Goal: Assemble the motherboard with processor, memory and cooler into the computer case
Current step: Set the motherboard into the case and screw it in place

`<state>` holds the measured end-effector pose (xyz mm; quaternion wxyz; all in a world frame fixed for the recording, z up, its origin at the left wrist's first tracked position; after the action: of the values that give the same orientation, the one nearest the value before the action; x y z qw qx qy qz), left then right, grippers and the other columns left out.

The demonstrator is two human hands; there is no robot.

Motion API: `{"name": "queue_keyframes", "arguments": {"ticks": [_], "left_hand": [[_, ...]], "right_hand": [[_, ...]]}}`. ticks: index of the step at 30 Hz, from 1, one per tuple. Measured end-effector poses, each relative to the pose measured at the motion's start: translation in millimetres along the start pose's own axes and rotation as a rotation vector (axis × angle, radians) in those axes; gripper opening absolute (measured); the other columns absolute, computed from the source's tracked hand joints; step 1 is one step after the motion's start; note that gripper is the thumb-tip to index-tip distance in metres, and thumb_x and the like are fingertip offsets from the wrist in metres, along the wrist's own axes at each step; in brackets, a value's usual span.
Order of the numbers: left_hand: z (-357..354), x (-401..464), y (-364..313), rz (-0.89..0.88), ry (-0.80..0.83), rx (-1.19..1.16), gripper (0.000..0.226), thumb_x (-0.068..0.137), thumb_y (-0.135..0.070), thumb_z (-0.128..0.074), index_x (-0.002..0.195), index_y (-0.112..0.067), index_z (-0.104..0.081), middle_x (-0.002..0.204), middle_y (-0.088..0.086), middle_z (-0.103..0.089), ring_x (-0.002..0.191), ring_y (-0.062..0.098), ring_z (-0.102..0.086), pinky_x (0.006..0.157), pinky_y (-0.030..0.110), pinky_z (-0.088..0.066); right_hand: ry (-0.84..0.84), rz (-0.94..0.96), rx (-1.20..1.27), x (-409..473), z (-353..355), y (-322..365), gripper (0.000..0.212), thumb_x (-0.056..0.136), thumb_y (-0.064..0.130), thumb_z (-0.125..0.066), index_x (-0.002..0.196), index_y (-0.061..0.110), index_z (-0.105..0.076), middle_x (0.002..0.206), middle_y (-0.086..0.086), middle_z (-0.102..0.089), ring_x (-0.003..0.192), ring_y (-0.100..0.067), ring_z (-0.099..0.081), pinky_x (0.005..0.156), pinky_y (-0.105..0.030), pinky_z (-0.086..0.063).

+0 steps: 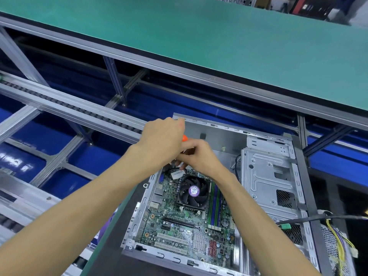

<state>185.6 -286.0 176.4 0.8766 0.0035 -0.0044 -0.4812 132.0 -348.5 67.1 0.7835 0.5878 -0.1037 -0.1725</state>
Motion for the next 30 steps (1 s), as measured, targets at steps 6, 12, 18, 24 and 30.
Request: {"name": "queue_keyframes", "arguments": {"ticks": [6, 12, 18, 24, 30], "left_hand": [[-7.7, -7.0, -25.4, -0.385, 0.231, -0.210, 0.023, 0.089, -0.020, -0.058, 0.109, -0.029, -0.061, 0.122, -0.001, -0.044, 0.111, 0.019, -0.043, 0.091, 0.034, -0.035], [2.6, 1.6, -0.4, -0.008, -0.028, 0.020, 0.046, 0.091, -0.061, -0.048, 0.097, -0.016, -0.042, 0.074, 0.000, -0.043, 0.062, 0.024, -0.046, 0.052, 0.033, -0.031], [-13.8, -3.9, -18.2, -0.332, 0.306, -0.226, 0.024, 0.090, -0.016, -0.055, 0.110, -0.029, -0.058, 0.114, -0.003, -0.047, 0.098, 0.018, -0.045, 0.080, 0.031, -0.034], [-4.9, 2.6, 4.7, -0.032, 0.049, -0.055, 0.047, 0.089, -0.063, -0.050, 0.102, -0.018, -0.045, 0.087, 0.002, -0.051, 0.079, 0.028, -0.055, 0.064, 0.036, -0.041], [-15.0, -2.5, -13.8, -0.323, 0.290, -0.308, 0.019, 0.088, -0.017, -0.057, 0.100, -0.031, -0.061, 0.111, -0.002, -0.049, 0.100, 0.023, -0.053, 0.084, 0.038, -0.047]], "right_hand": [[-0.020, -0.055, -0.020, -1.4, 1.6, -5.7, 0.008, 0.083, 0.014, -0.071, 0.089, 0.013, -0.066, 0.071, -0.008, -0.075, 0.060, -0.024, -0.073, 0.054, -0.022, -0.054], [-0.001, -0.025, 0.005, 0.3, -1.0, -5.1, 0.004, 0.087, 0.019, -0.074, 0.090, 0.020, -0.072, 0.075, -0.010, -0.075, 0.065, -0.030, -0.074, 0.062, -0.039, -0.061], [0.001, -0.058, -0.011, 0.7, -2.6, -9.8, 0.016, 0.083, 0.023, -0.072, 0.094, 0.013, -0.068, 0.072, -0.007, -0.076, 0.064, -0.026, -0.074, 0.064, -0.035, -0.062], [0.007, -0.027, 0.010, 1.3, -2.1, -6.2, 0.008, 0.089, 0.015, -0.069, 0.095, 0.019, -0.072, 0.077, -0.010, -0.076, 0.069, -0.030, -0.075, 0.064, -0.041, -0.062], [0.001, -0.055, 0.010, 1.1, -1.6, -8.9, 0.014, 0.086, 0.019, -0.071, 0.097, 0.011, -0.067, 0.075, -0.010, -0.076, 0.066, -0.028, -0.075, 0.067, -0.041, -0.063]]}}
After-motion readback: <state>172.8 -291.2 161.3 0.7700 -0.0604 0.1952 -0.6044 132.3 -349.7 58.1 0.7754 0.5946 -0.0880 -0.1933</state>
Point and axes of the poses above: each hand's wrist, its own x-axis towards the middle knuckle, its own z-axis out of the back of the hand, y = z × x, the point moved 9 cm from there along x, towards the middle knuckle
